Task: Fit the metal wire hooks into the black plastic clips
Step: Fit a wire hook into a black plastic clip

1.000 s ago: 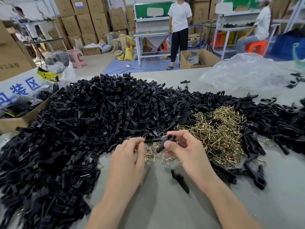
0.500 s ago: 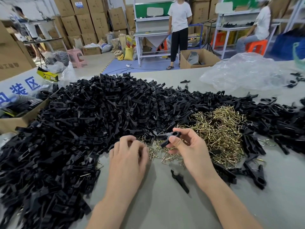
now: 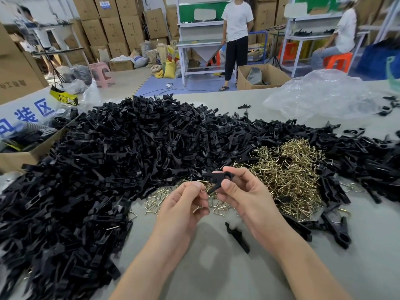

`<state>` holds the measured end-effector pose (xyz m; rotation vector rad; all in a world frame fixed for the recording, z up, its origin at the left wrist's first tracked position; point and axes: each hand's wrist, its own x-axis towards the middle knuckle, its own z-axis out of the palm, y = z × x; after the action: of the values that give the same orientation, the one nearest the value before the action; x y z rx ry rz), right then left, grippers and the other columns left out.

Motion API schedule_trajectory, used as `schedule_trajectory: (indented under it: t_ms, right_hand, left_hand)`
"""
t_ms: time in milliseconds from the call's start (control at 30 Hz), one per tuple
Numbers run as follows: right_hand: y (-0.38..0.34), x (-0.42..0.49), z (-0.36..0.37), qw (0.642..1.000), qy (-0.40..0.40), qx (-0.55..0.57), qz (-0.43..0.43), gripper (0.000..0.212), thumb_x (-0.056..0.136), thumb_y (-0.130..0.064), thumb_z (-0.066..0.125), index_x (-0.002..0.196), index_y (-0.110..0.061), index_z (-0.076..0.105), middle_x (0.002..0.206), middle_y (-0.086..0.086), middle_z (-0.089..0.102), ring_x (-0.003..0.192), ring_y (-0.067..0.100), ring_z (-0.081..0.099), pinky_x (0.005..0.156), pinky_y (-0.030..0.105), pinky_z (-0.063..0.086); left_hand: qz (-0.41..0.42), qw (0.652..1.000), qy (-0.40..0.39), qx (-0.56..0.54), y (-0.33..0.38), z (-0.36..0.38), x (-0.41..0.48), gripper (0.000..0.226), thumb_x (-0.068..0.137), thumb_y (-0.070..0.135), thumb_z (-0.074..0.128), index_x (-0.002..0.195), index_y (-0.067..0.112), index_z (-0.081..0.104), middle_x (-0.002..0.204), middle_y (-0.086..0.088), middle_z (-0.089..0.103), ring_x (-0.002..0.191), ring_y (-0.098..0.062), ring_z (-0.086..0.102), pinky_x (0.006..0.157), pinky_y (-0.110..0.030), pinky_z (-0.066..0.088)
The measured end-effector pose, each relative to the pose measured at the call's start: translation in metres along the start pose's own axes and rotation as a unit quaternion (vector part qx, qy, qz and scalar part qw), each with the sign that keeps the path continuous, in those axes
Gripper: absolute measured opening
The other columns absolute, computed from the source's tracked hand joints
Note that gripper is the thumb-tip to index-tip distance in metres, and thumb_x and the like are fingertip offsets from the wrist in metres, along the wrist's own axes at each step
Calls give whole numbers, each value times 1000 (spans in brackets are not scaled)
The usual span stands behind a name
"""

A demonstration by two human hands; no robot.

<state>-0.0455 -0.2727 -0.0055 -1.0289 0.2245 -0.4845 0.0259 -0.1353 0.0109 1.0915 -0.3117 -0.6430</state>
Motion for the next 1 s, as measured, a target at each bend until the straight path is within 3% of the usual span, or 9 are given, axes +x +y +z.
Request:
schedule_trajectory:
  t_ms: [167,467,667,833,1000]
  right_hand:
    - [-1,-1,0,1000,-7,21,23,35,77,-10,73,111,-9,67,93,8,74,79,17,72,72,21,58]
    - [-1,-1,1,997,-19,58,40,38,78,-6,70,115,-4,64,95,12,74,80,17,73,71,21,58]
    - [-2,-3,3,999,-14,-25,20,36,77,-11,71,112,-8,66,102,13,75,84,20,73,75,23,59]
    - [-5,-5,2,992,-25,-124,-19,31,82,-16,70,113,-14,71,103,12,78,91,20,73,83,25,58]
    - [-5,-5,0,991,-23,-132,-20,25,83,-23,69,106,-22,78,92,9,76,80,14,67,81,24,57]
  left_hand:
    - [-1,1000,-3,27,-2,-1,1,13,71,32,69,71,19,68,70,1,59,65,-9,54,63,-25,44]
    - [-16,1000,-23,13,-3,-1,-1,16,74,33,69,76,17,70,73,-1,58,66,-10,52,65,-27,43]
    - [-27,999,-27,19,-7,-1,0,20,75,35,71,82,16,72,82,-4,65,62,-10,57,62,-24,50]
    - [-52,996,-63,-40,-11,0,-2,35,84,28,66,108,2,62,88,-10,71,67,-16,64,63,-27,56]
    - [-100,985,-116,-84,-9,-3,-3,25,89,31,66,96,9,76,84,-8,68,69,-18,67,63,-29,58]
